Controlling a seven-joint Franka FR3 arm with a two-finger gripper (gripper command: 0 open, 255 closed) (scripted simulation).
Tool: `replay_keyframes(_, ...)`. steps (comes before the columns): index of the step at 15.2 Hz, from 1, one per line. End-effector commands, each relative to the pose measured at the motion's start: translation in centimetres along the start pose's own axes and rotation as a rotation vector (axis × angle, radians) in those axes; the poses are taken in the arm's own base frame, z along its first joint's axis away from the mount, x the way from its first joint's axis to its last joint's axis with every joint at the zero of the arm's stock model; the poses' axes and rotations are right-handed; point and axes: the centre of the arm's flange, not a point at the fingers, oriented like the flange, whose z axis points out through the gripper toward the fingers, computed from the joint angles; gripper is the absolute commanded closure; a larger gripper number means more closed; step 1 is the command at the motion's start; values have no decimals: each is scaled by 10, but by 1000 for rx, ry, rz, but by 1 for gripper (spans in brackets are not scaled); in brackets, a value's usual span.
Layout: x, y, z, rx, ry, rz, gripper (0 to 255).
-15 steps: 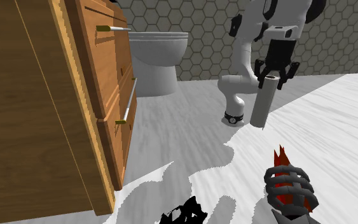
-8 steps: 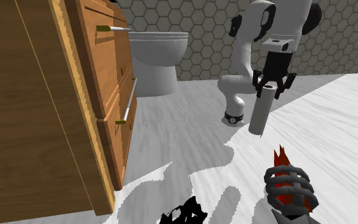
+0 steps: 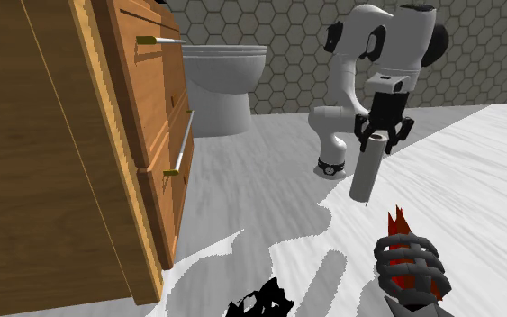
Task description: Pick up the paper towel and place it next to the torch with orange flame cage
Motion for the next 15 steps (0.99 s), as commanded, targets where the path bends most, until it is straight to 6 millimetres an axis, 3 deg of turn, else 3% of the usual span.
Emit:
replay_keyframes(1, -1, -1, 11, 0, 1, 0, 255)
replay_keyframes(15, -1, -3, 85, 0, 1, 0, 255)
